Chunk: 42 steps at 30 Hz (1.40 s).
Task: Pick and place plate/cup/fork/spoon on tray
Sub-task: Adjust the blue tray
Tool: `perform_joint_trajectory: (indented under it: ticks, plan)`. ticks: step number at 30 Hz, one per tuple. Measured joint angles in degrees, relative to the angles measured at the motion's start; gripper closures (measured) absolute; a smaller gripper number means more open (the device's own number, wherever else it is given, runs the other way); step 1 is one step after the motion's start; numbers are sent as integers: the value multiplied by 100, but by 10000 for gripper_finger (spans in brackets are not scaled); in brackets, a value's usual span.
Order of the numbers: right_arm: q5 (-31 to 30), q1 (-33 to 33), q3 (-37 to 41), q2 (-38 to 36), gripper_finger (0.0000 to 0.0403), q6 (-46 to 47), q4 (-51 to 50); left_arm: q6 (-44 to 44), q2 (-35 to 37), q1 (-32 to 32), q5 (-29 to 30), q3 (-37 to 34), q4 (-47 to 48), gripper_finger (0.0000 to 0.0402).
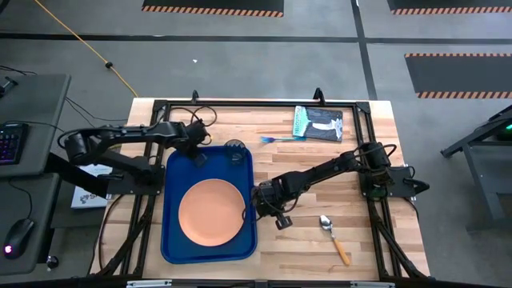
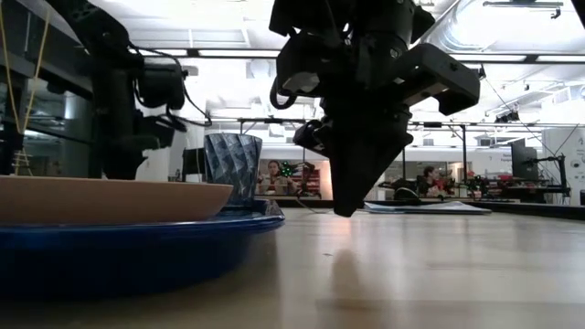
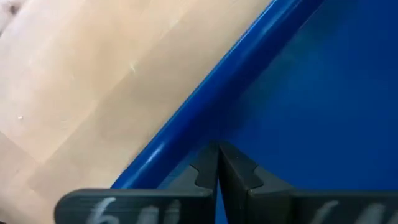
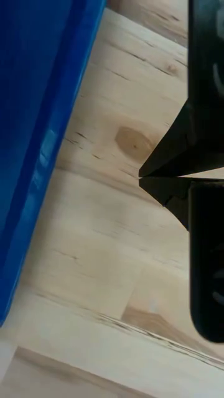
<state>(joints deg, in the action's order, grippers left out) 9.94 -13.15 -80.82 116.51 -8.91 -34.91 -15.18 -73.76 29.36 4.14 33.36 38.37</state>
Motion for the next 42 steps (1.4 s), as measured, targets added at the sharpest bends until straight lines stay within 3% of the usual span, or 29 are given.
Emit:
perform_joint_trajectory:
  ticks: [7,14,26,42]
  plan:
    - [-18,0,0,0,403,-8,2,-53,-466,-7,422,11,-141,401]
    - [-55,0,0,0,403,-11,77,204,-607,19,1009,-4,-1201,401]
    - [-75,0,0,0,403,-11,119,441,-601,648,1206,-4,-1532,401]
    - [-329,-1,0,0,403,-46,130,847,-590,1311,1611,-4,-2639,401]
